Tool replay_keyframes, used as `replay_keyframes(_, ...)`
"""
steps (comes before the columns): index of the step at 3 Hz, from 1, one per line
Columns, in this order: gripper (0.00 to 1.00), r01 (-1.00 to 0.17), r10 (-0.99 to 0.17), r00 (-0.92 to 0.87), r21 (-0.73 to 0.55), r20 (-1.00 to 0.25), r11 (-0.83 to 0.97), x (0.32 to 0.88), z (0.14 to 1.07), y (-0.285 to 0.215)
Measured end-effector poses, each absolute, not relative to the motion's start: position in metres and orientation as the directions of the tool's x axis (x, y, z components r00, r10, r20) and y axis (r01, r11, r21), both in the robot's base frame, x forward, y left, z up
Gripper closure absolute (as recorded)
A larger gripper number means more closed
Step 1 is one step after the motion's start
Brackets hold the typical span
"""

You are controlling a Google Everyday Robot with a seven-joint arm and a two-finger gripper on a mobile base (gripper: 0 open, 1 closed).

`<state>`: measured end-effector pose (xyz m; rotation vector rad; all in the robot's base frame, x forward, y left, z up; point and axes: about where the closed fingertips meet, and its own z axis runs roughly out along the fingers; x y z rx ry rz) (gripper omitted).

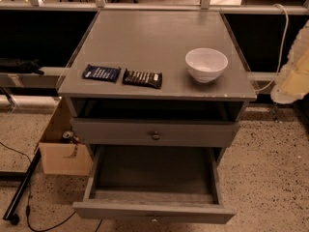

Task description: Place rxbar chocolate into middle drawer

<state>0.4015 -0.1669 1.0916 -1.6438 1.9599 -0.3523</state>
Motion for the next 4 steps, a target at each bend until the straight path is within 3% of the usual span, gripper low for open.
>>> replay_keyframes(2,0.0,-0.819,-0.95,-0.076,-0.525,-0.302,0.232,0.41,1.097,-0.151)
replay_keyframes(3,0.0,-0.857,-0.896,0.009,-0.465,-0.444,0.222,0.455,1.089,-0.107)
replay_keyframes(4,0.0,-0.887,-0.864,0.071,-0.428,-0.499,0.174,0.485,1.084,-0.072)
